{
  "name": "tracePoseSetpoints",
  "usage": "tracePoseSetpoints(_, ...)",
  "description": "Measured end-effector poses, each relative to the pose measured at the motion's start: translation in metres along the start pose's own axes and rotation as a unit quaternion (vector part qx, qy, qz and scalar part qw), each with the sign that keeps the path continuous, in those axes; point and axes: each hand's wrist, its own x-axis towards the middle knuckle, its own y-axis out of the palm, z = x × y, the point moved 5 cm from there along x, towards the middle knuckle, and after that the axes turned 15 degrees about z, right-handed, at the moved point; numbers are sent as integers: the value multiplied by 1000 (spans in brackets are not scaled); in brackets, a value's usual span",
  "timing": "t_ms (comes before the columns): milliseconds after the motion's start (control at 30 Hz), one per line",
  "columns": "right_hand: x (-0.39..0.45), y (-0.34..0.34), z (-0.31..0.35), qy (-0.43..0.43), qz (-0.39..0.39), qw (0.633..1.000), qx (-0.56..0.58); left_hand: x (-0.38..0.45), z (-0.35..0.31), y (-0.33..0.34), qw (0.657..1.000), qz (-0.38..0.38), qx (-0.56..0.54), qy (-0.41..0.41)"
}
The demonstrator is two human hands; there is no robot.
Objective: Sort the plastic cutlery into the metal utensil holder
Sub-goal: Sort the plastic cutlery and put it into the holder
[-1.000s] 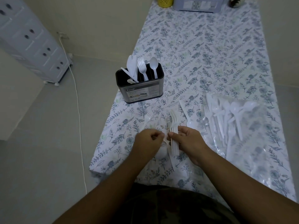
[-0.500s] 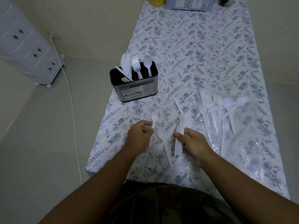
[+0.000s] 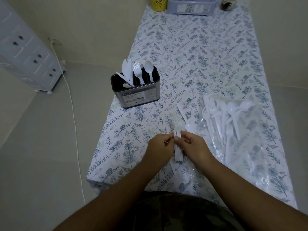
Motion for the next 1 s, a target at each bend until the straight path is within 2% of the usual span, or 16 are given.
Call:
tracePoseSetpoints(100, 2, 1, 2, 4, -20, 999, -26, 0, 0, -1, 1000, 0, -31, -5)
tracePoseSetpoints(300, 10, 1, -5, 50, 1, 998, 36, -3, 2, -8, 995, -37, -94, -22)
tracePoseSetpoints(500, 12, 1, -14, 55, 18, 995, 81, -2, 2, -15, 994, -23, -101, -34)
tracePoseSetpoints(633, 15, 5, -8, 33, 23, 998, 51, -3, -1, -21, 995, -46, -79, -33)
tracePoseSetpoints(767, 13, 12, 12, -14, 26, 999, -39, -5, -7, -30, 994, -90, -59, -17)
tracePoseSetpoints(833, 15, 16, 25, -43, 28, 993, -105, -4, -12, -38, 994, -103, -31, -1)
tracePoseSetpoints(1000, 37, 26, 98, -124, 10, 978, -165, 12, -65, -91, 987, -133, 30, 83)
